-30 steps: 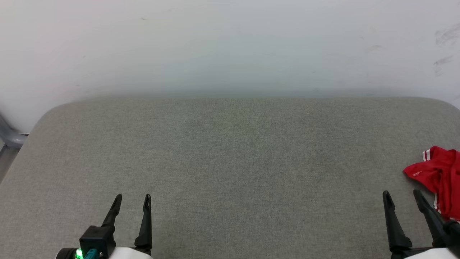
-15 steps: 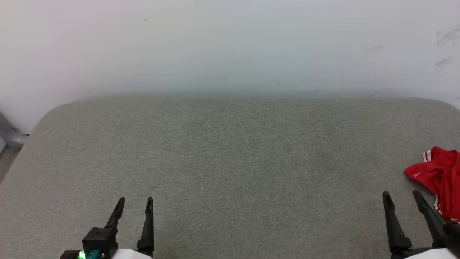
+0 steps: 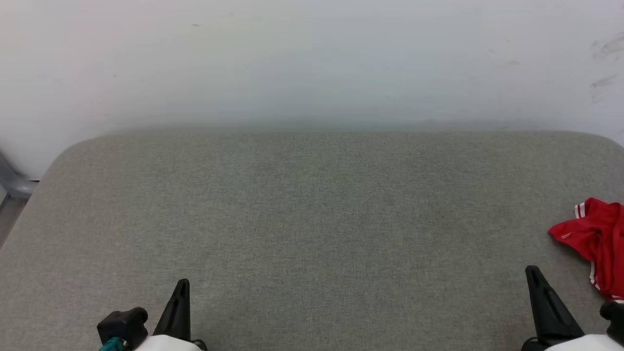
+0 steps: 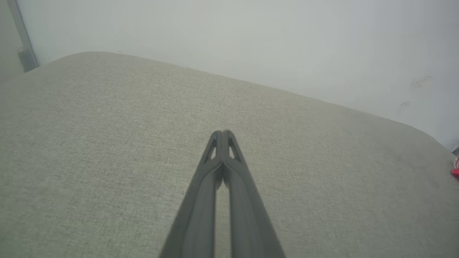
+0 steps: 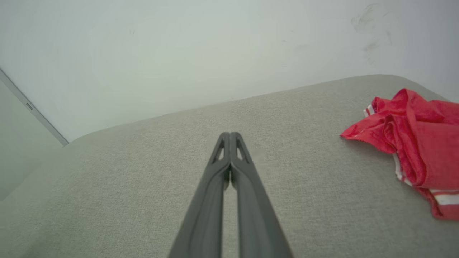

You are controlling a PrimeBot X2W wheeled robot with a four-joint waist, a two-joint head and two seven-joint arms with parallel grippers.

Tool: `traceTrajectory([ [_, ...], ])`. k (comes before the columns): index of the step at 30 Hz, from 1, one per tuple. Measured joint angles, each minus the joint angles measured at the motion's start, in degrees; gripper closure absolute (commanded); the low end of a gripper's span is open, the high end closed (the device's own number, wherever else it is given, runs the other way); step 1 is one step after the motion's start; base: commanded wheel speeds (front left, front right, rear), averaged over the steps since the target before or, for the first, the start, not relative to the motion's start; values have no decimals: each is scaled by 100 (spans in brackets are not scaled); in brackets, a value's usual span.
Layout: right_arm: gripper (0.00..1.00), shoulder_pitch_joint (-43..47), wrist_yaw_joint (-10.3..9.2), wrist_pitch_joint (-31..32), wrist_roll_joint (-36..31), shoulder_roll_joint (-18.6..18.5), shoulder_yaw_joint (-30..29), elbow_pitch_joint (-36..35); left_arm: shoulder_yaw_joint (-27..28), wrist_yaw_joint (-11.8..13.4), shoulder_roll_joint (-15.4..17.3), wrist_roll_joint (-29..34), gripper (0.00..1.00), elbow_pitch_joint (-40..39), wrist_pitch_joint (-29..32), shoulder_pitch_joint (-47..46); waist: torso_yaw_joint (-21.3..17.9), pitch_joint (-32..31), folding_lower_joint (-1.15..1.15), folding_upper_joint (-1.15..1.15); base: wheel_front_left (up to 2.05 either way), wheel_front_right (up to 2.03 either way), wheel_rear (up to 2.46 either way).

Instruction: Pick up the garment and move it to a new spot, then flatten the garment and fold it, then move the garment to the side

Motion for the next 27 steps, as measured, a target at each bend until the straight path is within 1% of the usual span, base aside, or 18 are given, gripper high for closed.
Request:
traceTrajectory([
  [13,100,-346,0,44,1352,-36,71,405,224,-154,-108,-1201,100,65,303,-151,-10,29,0,0,0,0,0],
  [23,100,-571,0,53,2231,-55,109,676,378,-256,-205,-2016,100,105,532,-267,-17,52,0,0,0,0,0],
  [24,100,-606,-1,58,2487,-58,113,758,427,-271,-230,-2237,100,121,597,-304,-19,59,0,0,0,0,0],
  [27,100,-700,-1,78,2810,-64,121,850,494,-322,-249,-2527,100,130,661,-371,-22,68,0,0,0,0,0],
])
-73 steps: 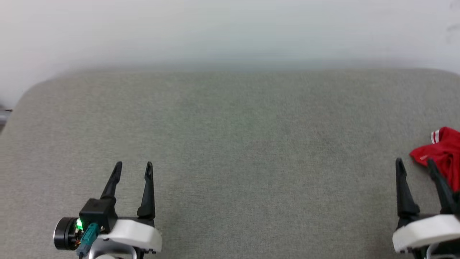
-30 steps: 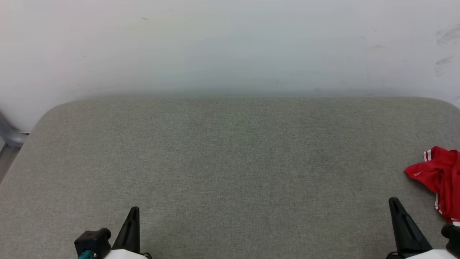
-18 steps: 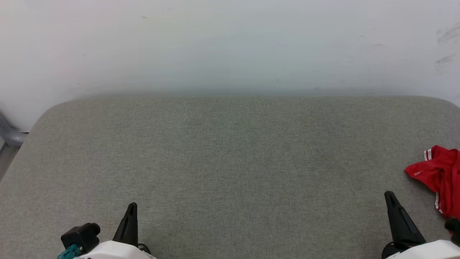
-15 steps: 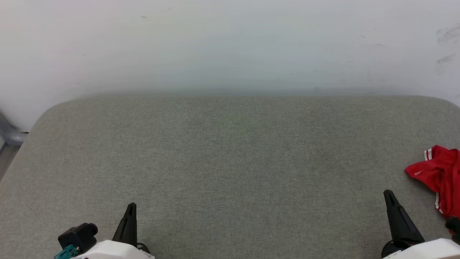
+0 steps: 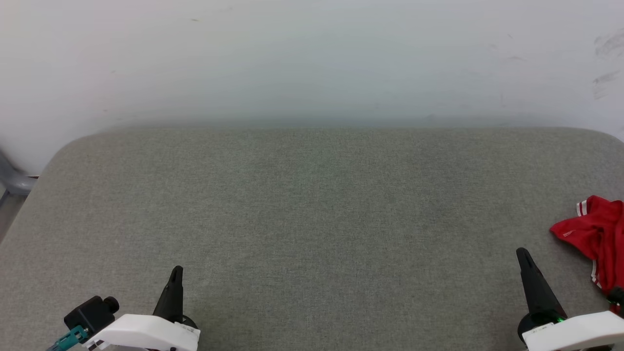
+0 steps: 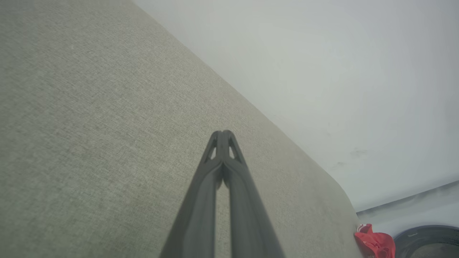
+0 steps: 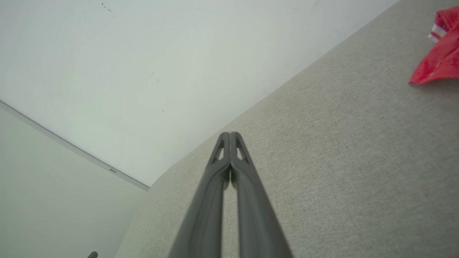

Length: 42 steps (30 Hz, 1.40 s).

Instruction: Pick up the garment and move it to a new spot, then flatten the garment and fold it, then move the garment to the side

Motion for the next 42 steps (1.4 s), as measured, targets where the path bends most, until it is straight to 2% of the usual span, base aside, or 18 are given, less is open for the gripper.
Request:
traceTrajectory([
  [18,100,-329,0,68,1340,-21,22,420,230,-148,-115,-1244,100,83,344,-181,-13,43,0,0,0,0,0],
  [42,100,-673,-1,152,2703,-25,21,844,479,-305,-220,-2512,100,152,697,-370,-31,97,0,0,0,0,0],
])
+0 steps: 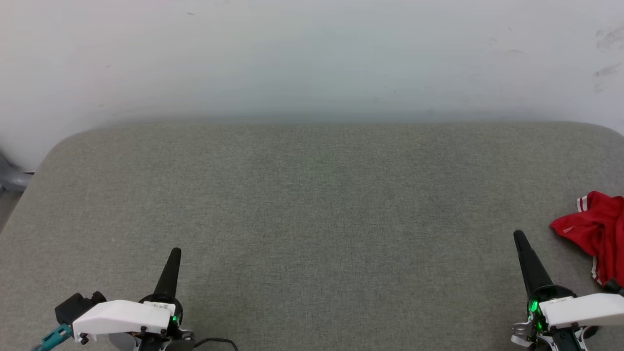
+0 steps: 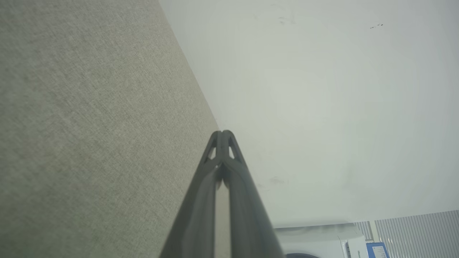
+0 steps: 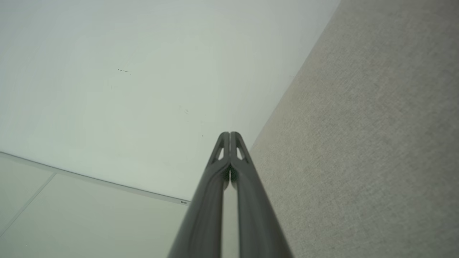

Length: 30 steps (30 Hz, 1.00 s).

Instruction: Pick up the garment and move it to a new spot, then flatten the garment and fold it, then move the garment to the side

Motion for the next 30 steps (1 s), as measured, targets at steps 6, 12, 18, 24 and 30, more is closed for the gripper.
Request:
traceTrajectory([
  [6,100,-47,0,16,292,0,-2,110,67,-47,-26,-286,100,13,62,-73,-4,13,0,0,0,0,0],
  [12,100,-120,0,25,581,0,-5,193,108,-77,-65,-555,100,29,143,-96,-9,27,0,0,0,0,0],
  [18,100,-217,0,64,850,1,-9,285,153,-107,-96,-810,100,43,210,-121,-13,41,-1,0,0,0,0],
  [24,100,-250,0,75,1106,2,-15,360,209,-147,-116,-1046,100,55,281,-200,-17,54,0,0,0,0,0],
  [30,100,-331,0,101,1344,4,-21,444,259,-159,-136,-1288,100,71,348,-211,-21,67,0,0,0,0,0],
])
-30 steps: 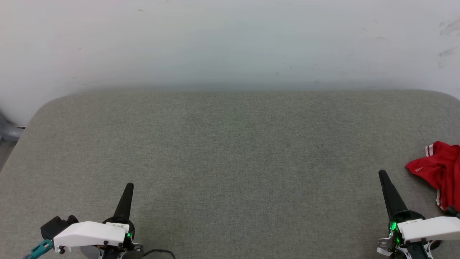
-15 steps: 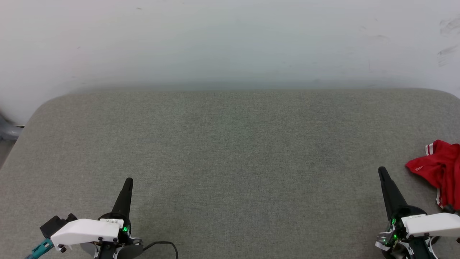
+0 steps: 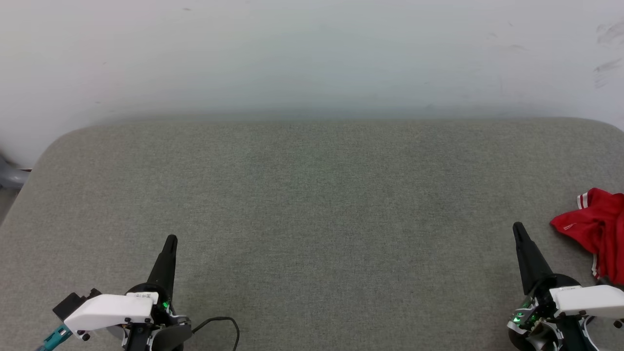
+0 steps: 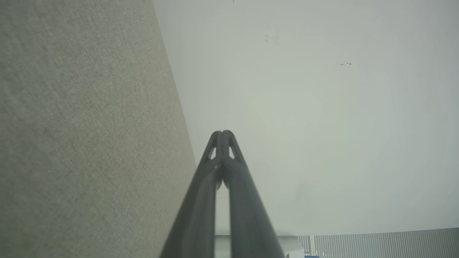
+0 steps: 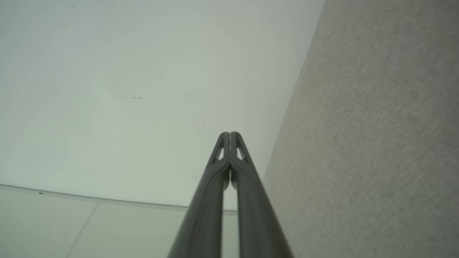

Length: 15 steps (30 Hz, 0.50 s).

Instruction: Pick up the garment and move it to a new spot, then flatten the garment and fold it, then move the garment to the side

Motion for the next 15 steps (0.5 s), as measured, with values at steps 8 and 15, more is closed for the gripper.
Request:
traceTrajectory([
  [8,100,-55,0,21,315,2,-5,98,47,-47,-23,-299,100,24,65,-52,-6,18,0,0,0,0,0],
  [15,100,-130,0,41,509,4,-12,168,82,-74,-37,-486,100,35,123,-101,-10,30,0,0,0,0,0],
])
